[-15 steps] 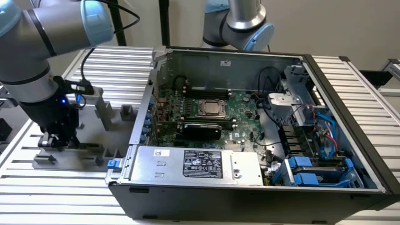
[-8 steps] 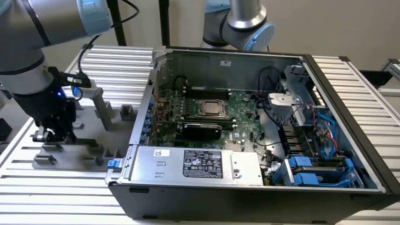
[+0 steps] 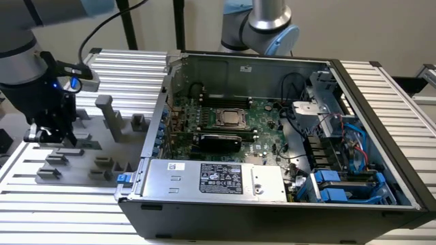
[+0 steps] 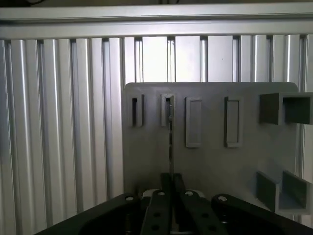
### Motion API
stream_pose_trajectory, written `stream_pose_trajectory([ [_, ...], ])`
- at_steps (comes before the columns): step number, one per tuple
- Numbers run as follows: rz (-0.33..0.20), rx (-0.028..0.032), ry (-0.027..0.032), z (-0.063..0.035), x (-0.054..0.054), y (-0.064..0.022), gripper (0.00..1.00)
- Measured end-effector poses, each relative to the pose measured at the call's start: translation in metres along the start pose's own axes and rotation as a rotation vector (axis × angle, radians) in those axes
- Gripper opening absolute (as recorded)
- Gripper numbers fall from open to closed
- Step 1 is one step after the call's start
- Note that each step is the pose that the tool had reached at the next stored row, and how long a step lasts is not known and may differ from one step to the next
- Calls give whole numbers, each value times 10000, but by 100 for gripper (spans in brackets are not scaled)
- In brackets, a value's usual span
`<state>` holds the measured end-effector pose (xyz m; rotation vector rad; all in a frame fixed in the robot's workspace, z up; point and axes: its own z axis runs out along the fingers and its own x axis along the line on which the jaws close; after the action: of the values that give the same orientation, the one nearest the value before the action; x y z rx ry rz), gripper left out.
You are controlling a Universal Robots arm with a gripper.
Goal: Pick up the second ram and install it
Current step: 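Pick up the second ram and move it above second insertion slot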
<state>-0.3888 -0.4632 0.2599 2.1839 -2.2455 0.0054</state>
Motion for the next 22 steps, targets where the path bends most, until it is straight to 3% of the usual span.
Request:
stream_pose_trajectory([
  [6,-1,0,0,-273,2,-31,0],
  [11,-16,0,0,-500,1,-122,0],
  [17,-33,0,-33,-772,-3,-329,0],
  [22,-38,-7,-75,-1003,-6,-550,0],
])
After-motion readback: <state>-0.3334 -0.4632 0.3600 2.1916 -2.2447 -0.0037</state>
